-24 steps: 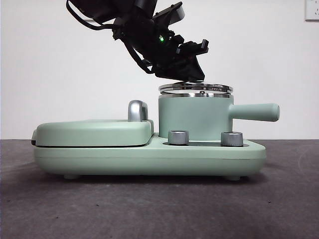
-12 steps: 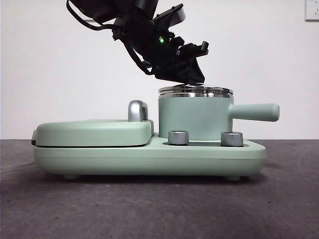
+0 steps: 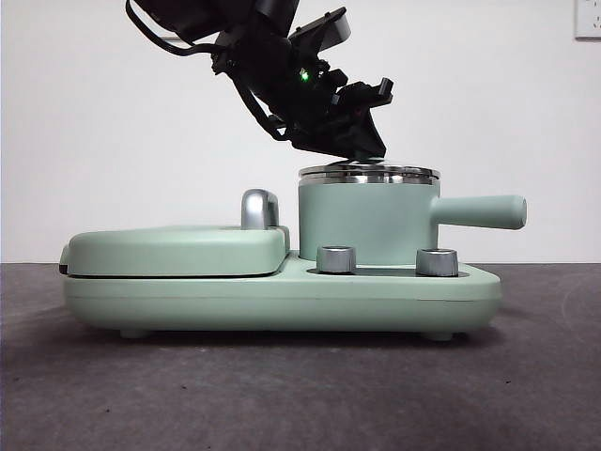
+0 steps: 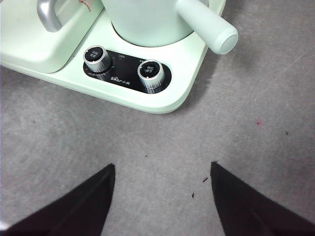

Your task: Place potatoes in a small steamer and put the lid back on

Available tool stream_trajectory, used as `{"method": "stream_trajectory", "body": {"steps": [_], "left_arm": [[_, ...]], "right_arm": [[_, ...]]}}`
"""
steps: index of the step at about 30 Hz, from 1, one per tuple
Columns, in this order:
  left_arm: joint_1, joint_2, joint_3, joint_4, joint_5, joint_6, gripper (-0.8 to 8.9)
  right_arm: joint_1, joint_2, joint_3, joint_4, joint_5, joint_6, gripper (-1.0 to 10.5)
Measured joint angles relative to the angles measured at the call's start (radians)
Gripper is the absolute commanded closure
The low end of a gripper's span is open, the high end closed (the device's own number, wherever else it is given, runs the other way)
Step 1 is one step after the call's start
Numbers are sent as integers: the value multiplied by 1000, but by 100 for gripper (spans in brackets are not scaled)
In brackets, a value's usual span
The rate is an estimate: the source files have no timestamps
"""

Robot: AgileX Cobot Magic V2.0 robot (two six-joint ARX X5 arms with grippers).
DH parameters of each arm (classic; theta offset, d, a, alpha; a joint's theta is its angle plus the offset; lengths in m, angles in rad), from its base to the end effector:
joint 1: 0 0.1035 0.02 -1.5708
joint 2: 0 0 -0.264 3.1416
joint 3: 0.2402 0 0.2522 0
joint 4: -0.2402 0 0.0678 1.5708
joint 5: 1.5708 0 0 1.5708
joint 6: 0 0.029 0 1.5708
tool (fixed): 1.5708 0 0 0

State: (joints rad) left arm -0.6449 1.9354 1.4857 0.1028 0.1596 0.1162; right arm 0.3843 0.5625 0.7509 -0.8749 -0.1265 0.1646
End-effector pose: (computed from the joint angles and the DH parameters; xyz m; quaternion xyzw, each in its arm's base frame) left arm 0.3581 -0.2751 0.2649 0.0940 0.1448 -0.3947 0.9024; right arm 0.0920 0.0412 0.2879 0.0318 0.3522 0.2097 0.9116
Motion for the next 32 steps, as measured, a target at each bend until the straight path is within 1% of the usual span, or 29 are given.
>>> {"method": "stream_trajectory", "body": {"steps": [27,32], "left_arm": [[0,0,22,-60,0,2,804],[1,0,23,-63,23,-2,804]], "right_arm": [[0,0,0,0,0,0,649],[0,0,0,0,-2,0,649]]}}
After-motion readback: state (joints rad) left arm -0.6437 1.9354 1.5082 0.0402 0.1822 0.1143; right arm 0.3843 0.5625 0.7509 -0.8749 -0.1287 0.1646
